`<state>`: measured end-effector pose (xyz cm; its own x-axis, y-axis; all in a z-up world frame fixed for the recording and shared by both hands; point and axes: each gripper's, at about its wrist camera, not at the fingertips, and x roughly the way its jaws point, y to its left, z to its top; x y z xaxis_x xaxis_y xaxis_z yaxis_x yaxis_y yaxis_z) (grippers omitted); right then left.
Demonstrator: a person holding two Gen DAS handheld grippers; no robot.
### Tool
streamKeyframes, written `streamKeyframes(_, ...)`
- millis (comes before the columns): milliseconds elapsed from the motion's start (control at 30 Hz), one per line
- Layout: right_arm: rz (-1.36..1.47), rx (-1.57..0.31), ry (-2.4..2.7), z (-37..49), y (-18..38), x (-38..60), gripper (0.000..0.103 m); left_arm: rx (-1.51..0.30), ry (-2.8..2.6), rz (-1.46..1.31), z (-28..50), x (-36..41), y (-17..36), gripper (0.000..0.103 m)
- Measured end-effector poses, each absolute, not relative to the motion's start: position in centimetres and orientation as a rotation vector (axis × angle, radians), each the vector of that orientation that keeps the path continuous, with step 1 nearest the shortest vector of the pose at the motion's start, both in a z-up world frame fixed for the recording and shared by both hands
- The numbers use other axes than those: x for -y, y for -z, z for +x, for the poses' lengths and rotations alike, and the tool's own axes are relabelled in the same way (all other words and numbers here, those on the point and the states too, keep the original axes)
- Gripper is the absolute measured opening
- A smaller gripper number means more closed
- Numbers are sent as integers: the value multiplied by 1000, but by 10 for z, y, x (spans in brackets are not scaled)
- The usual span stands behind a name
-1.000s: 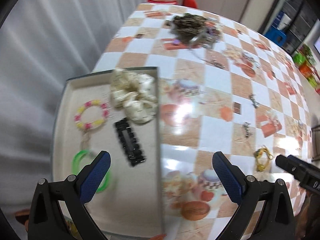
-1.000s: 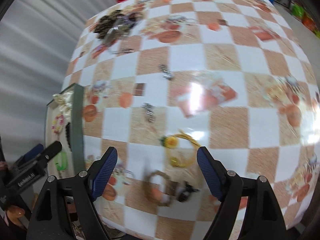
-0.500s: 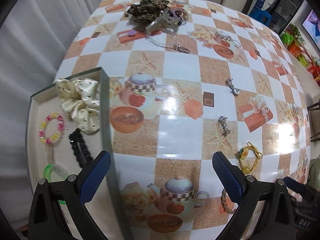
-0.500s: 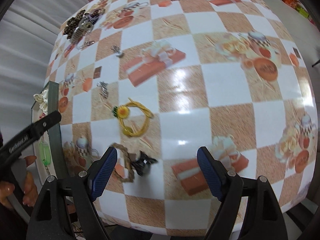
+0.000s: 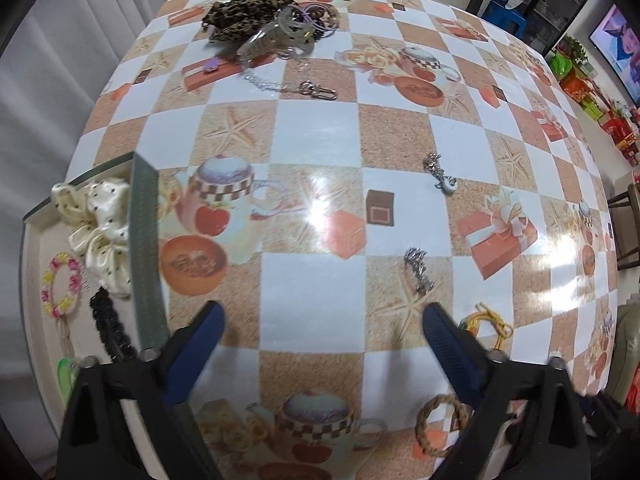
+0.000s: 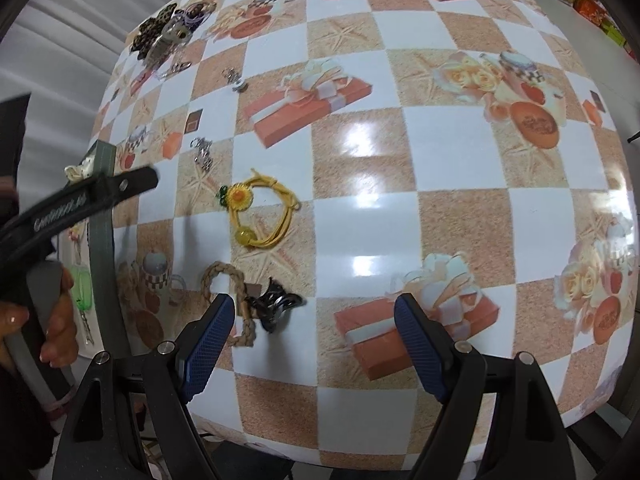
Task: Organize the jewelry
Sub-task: 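Grasp the small black claw clip with the right tool while the left tool grasps the silver charm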
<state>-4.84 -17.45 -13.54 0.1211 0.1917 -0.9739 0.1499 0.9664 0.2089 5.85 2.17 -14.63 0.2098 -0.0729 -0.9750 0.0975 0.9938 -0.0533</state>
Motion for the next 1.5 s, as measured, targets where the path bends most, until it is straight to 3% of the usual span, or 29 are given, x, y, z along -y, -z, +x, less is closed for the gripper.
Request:
streamKeyframes(333, 329, -1493, -44, -52, 153, 159, 59, -1365, 201, 30, 74, 8, 159, 87)
streamKeyframes(433, 325, -1489, -39, -52, 156, 157, 58, -1376, 219, 41, 76, 18, 164, 76)
streamKeyframes(733, 272, -1483, -30, -47, 159, 149, 33, -1367, 223, 98, 76, 40, 172, 66)
streamKeyframes(867, 276, -1479, -30, -46, 159, 147, 33, -1350, 212, 136, 76, 47, 173, 56)
streamKeyframes(1033, 317, -1472, -41, -47, 156, 157, 33, -1342, 235, 128, 77, 51, 171, 23)
streamKeyframes(1100, 329, -1466, -42, -45, 154, 162, 33, -1346, 244, 112, 78, 50, 171, 15)
streamKeyframes(1167, 340, -1459, -40, -44, 151, 168, 33, -1345, 255, 93, 77, 44, 169, 12)
streamKeyframes(1500, 381, -1433, -35, -45, 135, 188, 33, -1314, 279, 9, 66, 16, 144, 12)
